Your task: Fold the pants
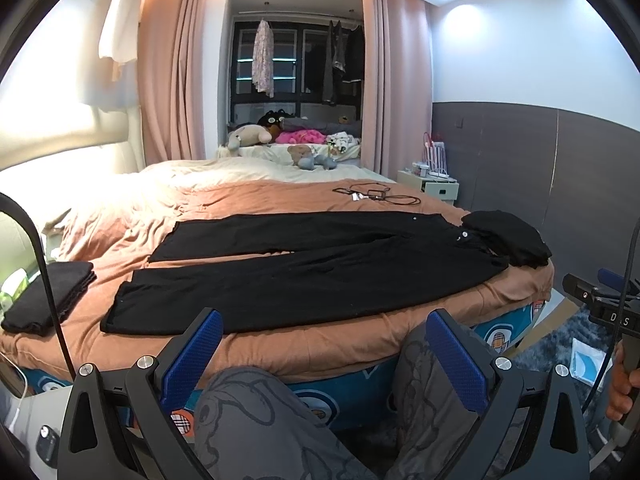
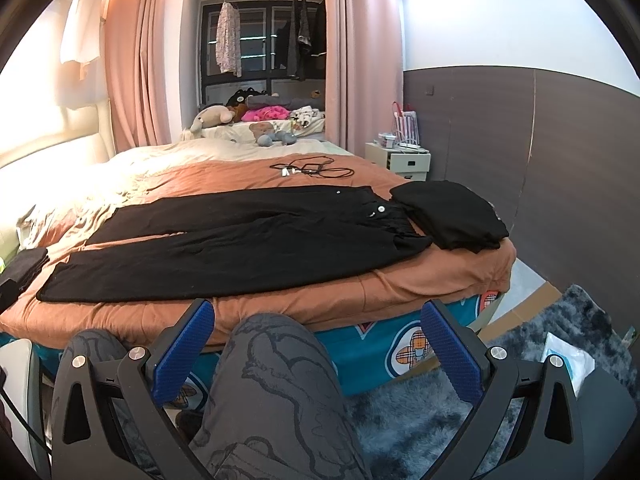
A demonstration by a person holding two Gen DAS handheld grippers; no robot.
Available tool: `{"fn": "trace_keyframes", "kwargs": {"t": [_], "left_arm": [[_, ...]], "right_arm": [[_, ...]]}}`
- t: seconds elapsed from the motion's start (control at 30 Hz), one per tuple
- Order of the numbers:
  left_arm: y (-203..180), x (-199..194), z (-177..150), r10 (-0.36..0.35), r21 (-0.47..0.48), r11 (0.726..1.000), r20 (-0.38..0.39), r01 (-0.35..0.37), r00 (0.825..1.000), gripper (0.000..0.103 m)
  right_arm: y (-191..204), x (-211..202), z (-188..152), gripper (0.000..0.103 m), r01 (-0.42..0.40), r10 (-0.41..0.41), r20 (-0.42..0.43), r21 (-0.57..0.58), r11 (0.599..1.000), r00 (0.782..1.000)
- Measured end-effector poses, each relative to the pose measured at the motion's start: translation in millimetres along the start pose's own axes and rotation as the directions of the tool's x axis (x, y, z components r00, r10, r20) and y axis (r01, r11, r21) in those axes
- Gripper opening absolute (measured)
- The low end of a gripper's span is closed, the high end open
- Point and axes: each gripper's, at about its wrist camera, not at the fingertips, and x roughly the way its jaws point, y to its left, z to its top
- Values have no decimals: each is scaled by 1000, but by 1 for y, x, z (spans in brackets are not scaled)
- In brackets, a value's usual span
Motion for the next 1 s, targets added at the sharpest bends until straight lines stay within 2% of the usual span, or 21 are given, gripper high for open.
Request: {"fn": "trace_keyframes", "kwargs": {"t": [0.33,0.57,1.0], "left_arm": [[5,1,-3,9,-16,1000,-1,-9,1000,103],[17,2,-8,24,-27,999,-5,-24,1000,103],[49,14,-12,91,-89,992,-28,-93,995,103]], "right_arm": [[5,0,-2,103,-5,5,-2,-7,1000,1000],[8,3,1,103,-50,50,-16,-21,999,999],[11,25,11,103,-72,72,-34,-23,997,997]]}}
